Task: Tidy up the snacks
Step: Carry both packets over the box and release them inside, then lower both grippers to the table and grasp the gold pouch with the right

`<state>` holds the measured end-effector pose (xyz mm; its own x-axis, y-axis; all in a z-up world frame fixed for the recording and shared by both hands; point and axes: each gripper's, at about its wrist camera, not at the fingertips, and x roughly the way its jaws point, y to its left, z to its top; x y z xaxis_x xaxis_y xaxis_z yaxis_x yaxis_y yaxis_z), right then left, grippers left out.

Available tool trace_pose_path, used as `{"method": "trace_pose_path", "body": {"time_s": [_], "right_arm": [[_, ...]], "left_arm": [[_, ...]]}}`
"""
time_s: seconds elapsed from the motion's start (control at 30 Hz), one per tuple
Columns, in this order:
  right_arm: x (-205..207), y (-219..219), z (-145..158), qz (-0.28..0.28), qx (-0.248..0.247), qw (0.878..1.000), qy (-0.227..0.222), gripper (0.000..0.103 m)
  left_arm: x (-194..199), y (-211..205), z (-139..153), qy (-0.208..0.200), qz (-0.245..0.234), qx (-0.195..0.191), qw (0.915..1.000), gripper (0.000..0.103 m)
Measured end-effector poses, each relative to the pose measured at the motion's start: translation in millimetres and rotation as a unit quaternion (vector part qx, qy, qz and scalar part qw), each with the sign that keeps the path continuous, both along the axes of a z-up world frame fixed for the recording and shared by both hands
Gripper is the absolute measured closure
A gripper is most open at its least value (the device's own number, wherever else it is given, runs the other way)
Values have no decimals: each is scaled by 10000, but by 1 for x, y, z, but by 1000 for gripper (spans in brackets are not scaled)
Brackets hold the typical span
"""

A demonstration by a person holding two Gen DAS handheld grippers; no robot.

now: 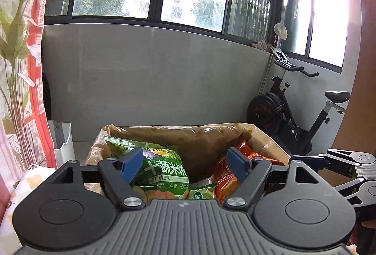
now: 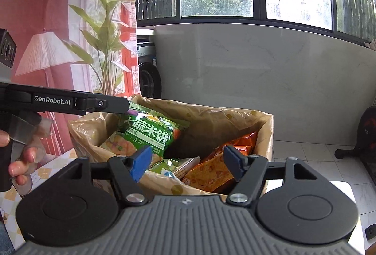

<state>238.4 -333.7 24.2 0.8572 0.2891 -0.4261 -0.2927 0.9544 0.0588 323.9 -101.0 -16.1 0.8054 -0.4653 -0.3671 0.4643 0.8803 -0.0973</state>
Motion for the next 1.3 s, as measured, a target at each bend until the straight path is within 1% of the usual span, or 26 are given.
{"method": "trace_pose_path", "body": {"time_s": [0.07, 0.17, 0.27, 0.37, 0.43, 0.5, 0.6, 0.67, 0.77, 0.87, 0.93, 1.0, 1.03, 1.1, 1.17, 1.3], "right_arm": [[-9, 4, 3, 133, 105, 9998, -41, 24], [-26, 10, 6, 240, 193, 9995, -106, 23], [-39, 13, 3, 325, 277, 9990, -97, 23], [-52, 17, -4, 376, 279, 9989, -81, 23], [-61, 17, -12, 364, 353, 9987, -8, 23], [-68, 18, -22, 351, 429, 9984, 116, 23], [-75, 22, -44, 411, 368, 9979, 352, 23], [-77, 26, -62, 444, 281, 9968, 597, 23], [-77, 35, -93, 574, 52, 9930, 1028, 23], [-76, 45, -126, 878, -254, 9837, 1545, 23], [-77, 52, -141, 1138, -565, 9765, 1742, 23], [-80, 61, -154, 1440, -1045, 9674, 1804, 21], [-83, 64, -159, 1545, -1227, 9641, 1776, 18], [-88, 68, -165, 1737, -1504, 9580, 1717, 16], [-88, 70, -170, 1806, -1647, 9546, 1705, 16], [-78, 75, -175, 1880, -1675, 9517, 1757, 15]], "left_arm": [[-12, 15, 4, -1, -18, -24, 10000, 17], [-28, 34, 5, 0, 47, -10, 10000, 17], [-44, 57, 0, 60, 198, 18, 9998, 15], [-60, 79, -11, 171, 460, 50, 9988, 14], [-69, 93, -21, 319, 663, 25, 9973, 14], [-76, 106, -33, 499, 825, -21, 9953, 14], [-84, 121, -53, 750, 1058, -133, 9915, 14], [-86, 131, -68, 978, 1320, -275, 9860, 14], [-90, 140, -85, 1171, 1607, -436, 9791, 14], [-94, 139, -95, 1238, 1697, -404, 9769, 14], [-96, 137, -100, 1276, 1655, -323, 9774, 14], [-99, 134, -103, 1276, 1624, -250, 9781, 14], [-100, 132, -104, 1280, 1600, -222, 9785, 14], [-101, 129, -106, 1306, 1559, -207, 9789, 14], [-102, 128, -108, 1331, 1525, -197, 9791, 14], [-101, 124, -111, 1368, 1459, -174, 9796, 14]]}}
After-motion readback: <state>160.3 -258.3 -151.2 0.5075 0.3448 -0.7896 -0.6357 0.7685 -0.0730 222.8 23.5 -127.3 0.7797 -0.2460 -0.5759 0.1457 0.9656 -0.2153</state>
